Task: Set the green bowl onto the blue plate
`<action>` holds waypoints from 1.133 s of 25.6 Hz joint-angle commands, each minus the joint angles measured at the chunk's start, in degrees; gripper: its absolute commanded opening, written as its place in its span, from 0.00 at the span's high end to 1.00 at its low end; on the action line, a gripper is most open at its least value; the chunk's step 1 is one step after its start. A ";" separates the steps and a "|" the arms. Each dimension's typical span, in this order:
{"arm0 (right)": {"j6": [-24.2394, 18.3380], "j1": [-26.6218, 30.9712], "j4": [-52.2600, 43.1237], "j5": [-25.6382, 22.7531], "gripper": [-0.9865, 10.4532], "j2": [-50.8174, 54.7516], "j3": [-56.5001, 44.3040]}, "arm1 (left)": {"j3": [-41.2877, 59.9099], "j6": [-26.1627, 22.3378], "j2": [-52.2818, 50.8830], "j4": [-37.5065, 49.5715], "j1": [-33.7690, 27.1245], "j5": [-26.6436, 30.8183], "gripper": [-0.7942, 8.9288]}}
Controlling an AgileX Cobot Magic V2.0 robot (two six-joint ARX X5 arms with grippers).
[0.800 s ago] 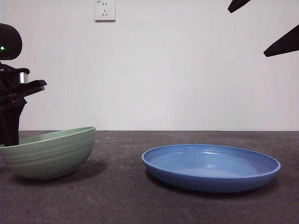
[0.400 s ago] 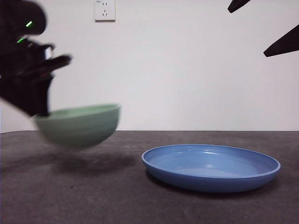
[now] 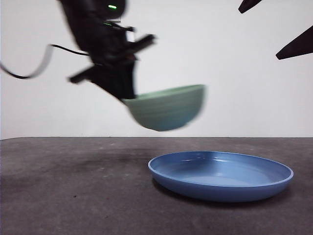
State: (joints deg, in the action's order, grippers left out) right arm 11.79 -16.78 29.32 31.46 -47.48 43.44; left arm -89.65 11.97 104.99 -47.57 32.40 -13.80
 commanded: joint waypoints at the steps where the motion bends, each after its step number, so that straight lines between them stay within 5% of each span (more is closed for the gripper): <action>1: -0.48 -0.13 -0.57 0.07 0.41 -0.37 0.92 | -5.16 0.50 5.44 -1.11 3.26 -0.09 0.90; 9: -0.48 -0.13 -0.55 0.07 0.41 -0.37 0.92 | -12.22 -1.42 15.19 -4.26 9.35 2.23 0.90; 21: -0.46 -0.13 -0.55 0.09 0.41 -0.35 0.92 | -12.22 -1.33 15.82 -4.04 9.94 2.21 0.88; 27: -0.44 -0.13 -0.55 0.09 0.41 -0.35 0.92 | -12.31 -0.76 15.80 -4.74 9.94 2.21 0.53; 29: -0.44 -0.13 -0.55 0.09 0.41 -0.35 0.92 | -13.33 -0.76 15.78 -5.51 9.77 2.21 0.50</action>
State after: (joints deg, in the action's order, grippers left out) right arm 11.79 -16.78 29.32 31.48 -47.48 43.44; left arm -100.99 11.29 119.33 -53.54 41.71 -11.73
